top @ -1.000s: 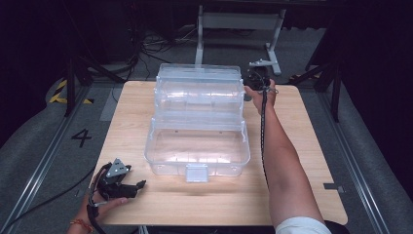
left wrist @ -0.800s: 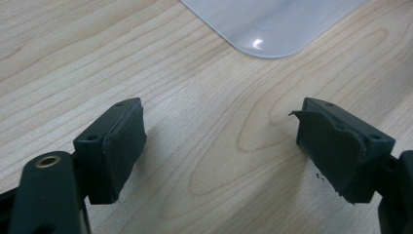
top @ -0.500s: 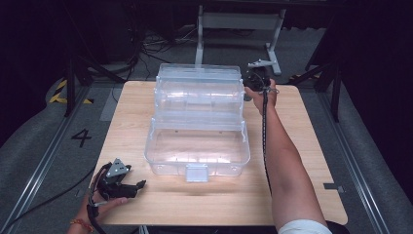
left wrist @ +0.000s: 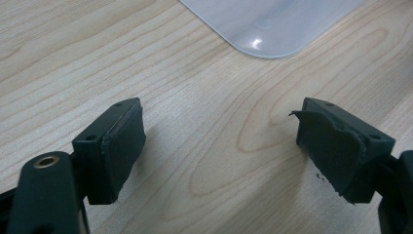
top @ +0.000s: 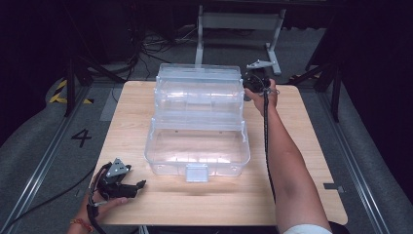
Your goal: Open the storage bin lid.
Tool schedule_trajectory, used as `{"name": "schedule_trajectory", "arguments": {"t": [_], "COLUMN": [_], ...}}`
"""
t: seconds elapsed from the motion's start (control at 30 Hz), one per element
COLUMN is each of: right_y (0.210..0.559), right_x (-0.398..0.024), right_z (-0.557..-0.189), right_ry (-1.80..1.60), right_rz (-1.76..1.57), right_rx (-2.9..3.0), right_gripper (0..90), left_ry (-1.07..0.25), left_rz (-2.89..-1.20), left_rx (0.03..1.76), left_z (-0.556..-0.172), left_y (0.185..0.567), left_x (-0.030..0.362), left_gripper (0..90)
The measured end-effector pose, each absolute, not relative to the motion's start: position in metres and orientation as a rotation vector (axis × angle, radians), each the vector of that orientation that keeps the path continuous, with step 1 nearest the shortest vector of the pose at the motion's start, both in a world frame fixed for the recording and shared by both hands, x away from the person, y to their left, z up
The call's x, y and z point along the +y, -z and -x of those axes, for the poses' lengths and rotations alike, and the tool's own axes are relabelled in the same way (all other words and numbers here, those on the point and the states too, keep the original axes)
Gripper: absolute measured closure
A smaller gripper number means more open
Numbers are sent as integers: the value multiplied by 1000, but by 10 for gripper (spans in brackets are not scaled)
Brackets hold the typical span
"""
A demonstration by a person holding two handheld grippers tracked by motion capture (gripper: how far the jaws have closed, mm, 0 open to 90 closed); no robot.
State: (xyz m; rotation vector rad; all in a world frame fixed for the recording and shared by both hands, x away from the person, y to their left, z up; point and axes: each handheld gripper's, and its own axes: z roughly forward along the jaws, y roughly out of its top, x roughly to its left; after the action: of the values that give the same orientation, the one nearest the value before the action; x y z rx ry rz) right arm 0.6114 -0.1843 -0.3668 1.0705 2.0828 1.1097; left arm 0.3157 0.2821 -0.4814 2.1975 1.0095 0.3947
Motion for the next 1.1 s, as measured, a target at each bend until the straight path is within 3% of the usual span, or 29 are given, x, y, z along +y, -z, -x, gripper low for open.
{"name": "schedule_trajectory", "arguments": {"t": [1.1], "right_y": [340], "right_x": [-195], "right_z": [-570], "right_ry": [-1069], "right_rz": [-905], "right_rx": [2132], "right_gripper": [785], "left_ry": [-394], "left_rz": [-2203], "left_rx": [1003], "left_z": [-316], "left_y": [481], "left_x": [283], "left_gripper": [184]}}
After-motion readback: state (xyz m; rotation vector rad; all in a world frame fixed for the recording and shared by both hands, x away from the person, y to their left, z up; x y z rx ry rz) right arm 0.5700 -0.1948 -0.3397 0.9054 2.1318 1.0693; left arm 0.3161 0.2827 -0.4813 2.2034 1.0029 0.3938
